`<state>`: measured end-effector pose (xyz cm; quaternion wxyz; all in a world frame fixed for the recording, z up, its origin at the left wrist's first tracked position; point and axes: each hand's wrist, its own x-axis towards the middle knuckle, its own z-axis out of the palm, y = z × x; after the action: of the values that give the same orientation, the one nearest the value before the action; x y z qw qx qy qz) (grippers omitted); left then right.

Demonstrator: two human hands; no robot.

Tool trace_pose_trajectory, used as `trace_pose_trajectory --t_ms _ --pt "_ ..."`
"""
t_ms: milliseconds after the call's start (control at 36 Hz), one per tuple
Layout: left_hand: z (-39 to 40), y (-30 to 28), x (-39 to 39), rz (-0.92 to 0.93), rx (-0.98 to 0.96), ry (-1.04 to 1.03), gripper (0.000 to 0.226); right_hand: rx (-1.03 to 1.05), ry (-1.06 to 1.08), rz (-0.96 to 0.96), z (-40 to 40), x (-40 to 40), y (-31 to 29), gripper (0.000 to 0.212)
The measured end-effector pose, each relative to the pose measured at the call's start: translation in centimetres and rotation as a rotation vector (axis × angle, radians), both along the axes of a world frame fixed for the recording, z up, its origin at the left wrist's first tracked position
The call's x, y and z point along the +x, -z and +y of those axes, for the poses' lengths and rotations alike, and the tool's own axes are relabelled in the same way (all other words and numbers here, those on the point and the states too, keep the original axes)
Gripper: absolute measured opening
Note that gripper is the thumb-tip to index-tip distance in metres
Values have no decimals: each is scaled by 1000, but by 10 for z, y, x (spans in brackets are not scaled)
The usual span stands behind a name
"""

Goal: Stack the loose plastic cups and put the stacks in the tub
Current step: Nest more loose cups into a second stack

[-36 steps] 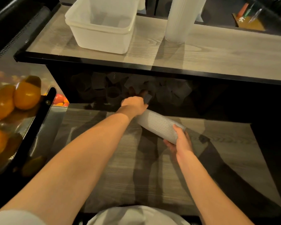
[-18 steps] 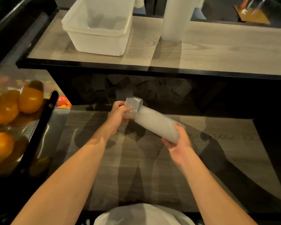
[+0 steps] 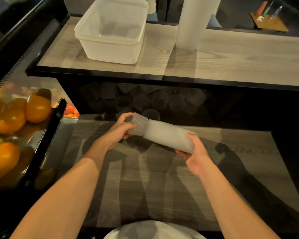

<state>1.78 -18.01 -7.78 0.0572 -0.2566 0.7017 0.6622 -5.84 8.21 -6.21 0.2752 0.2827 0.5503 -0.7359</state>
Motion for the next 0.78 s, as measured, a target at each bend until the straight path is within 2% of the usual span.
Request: trace_pose_trajectory --t_ms 111,222,278,333,389,500,611,667,722,778 --pt "-4 2 7 -5 -241 -147 52 -14 -4 15 0 2 2 49" --pt "0 -4 16 25 -538 79 89 -40 -37 46 -2 5 4 50" --pt "2 -10 18 39 -587 198 100 -26 -51 59 -3 5 4 50" --pt "1 -15 18 49 -495 216 106 8 -84 85 -3 6 3 41" --pt "-1 -16 18 80 -356 159 101 17 -124 107 -4 8 1 31" --pt "-5 -16 21 91 -304 148 62 -12 -191 121 -2 13 -1 42" --pt "9 -18 27 140 -55 137 37 -51 -251 120 -6 17 -4 44" --pt "24 -19 28 121 -36 123 33 -57 -259 112 -12 20 -4 39" --pt "33 -17 24 138 -8 79 42 -48 -222 104 -18 21 -4 40" --pt "31 -12 14 188 -70 -118 53 -41 -181 95 -23 20 -4 44"
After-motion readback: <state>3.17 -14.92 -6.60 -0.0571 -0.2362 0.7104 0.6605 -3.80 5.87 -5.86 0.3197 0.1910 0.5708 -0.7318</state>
